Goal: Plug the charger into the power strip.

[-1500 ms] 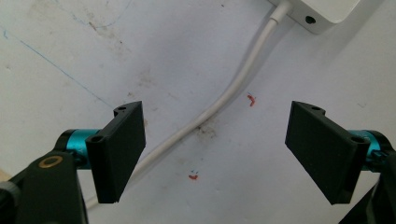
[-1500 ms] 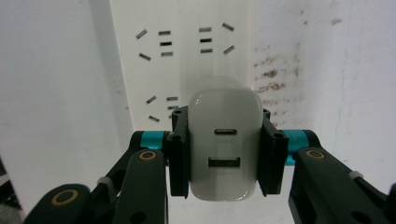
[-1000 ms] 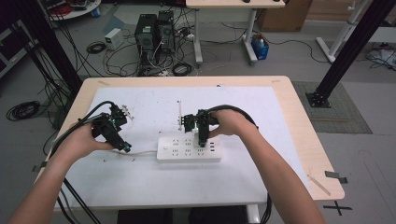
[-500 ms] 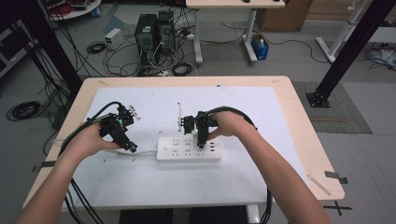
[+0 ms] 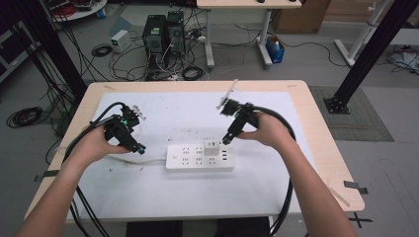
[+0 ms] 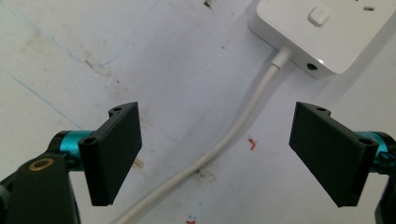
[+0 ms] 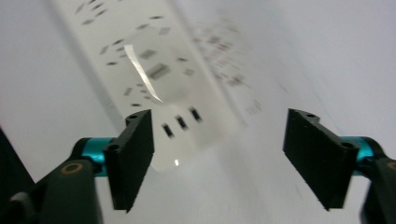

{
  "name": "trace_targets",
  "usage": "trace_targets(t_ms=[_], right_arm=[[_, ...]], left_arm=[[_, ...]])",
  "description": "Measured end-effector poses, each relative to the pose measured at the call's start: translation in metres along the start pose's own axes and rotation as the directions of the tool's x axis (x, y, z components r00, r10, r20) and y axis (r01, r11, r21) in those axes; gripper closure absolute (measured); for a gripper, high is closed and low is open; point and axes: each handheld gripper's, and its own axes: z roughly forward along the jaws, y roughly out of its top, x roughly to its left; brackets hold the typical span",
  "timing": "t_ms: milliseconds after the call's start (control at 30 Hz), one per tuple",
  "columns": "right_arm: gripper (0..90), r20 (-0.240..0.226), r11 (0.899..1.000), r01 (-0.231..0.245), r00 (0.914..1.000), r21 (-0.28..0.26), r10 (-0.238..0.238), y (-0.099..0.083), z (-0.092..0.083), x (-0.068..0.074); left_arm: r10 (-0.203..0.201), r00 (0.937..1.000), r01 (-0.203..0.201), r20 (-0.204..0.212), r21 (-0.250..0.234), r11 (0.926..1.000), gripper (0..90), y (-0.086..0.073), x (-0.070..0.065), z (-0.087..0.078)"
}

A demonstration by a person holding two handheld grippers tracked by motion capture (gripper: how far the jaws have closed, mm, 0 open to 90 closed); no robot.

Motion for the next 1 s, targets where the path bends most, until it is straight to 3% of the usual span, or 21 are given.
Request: trace_targets(t_ms=[33, 67, 100, 133, 200, 300, 367, 567, 633, 700, 933, 1000], right_arm=[[22.6, 0.035, 0.994, -0.107, 0.9936, -0.017, 0.108, -0.012, -0.011, -0.009], [22.6, 0.064, 0.979, -0.204, 0.9766, -0.024, 0.205, -0.022, -0.018, -0.016], [22.6, 0.079, 0.964, -0.263, 0.9612, -0.031, 0.264, -0.029, -0.023, -0.021], [22.5, 0.098, 0.939, -0.34, 0.9343, -0.042, 0.343, -0.042, -0.03, -0.028], [22.0, 0.117, 0.909, -0.411, 0.9019, -0.061, 0.416, -0.06, -0.037, -0.037], [21.9, 0.13, 0.882, -0.467, 0.8719, -0.07, 0.472, -0.08, -0.045, -0.045], [21.9, 0.119, 0.867, -0.493, 0.8583, -0.075, 0.499, -0.092, -0.048, -0.049], [22.0, 0.128, 0.851, -0.517, 0.8412, -0.091, 0.525, -0.107, -0.053, -0.05], [21.9, 0.127, 0.847, -0.523, 0.8377, -0.092, 0.531, -0.11, -0.054, -0.051], [21.9, 0.126, 0.842, -0.532, 0.8323, -0.092, 0.54, -0.111, -0.054, -0.052], [21.9, 0.13, 0.845, -0.528, 0.8345, -0.089, 0.535, -0.113, -0.054, -0.054], [21.9, 0.13, 0.846, -0.526, 0.8358, -0.089, 0.533, -0.114, -0.053, -0.054]], left_arm=[[-0.008, 0.9999, 0.008, -0.009, 0.002, 1.0, 17.0, 0.001, 0.001, -0.001], [-0.011, 0.9998, 0.011, -0.016, 0.005, 0.9999, 17.0, 0.001, 0.001, -0.002], [-0.01, 0.9997, 0.01, -0.022, 0.013, 0.9999, 17.0, 0.002, 0.001, -0.003], [-0.015, 0.9996, 0.015, -0.026, 0.011, 0.9998, 17.0, 0.002, 0.001, -0.004], [-0.029, 0.9991, 0.03, -0.031, 0.009, 0.9995, 17.0, 0.003, 0.001, -0.005], [-0.035, 0.9982, 0.036, -0.048, 0.014, 0.9993, 17.0, 0.005, 0.002, -0.008], [-0.026, 0.9985, 0.027, -0.048, 0.02, 0.9994, 17.0, 0.008, 0.002, -0.011], [-0.007, 0.9983, 0.009, -0.058, 0.035, 0.9993, 17.1, 0.013, -0.003, -0.013], [-0.021, 0.9976, 0.023, -0.067, 0.025, 0.9994, 17.0, 0.015, -0.006, -0.013], [-0.004, 0.9979, 0.006, -0.064, 0.034, 0.9994, 17.1, 0.016, -0.007, -0.015], [0.008, 0.9981, -0.005, -0.062, 0.047, 0.9989, 17.0, 0.019, -0.01, -0.015], [-0.005, 0.9981, 0.007, -0.062, 0.035, 0.9994, 17.0, 0.019, -0.011, -0.014]])
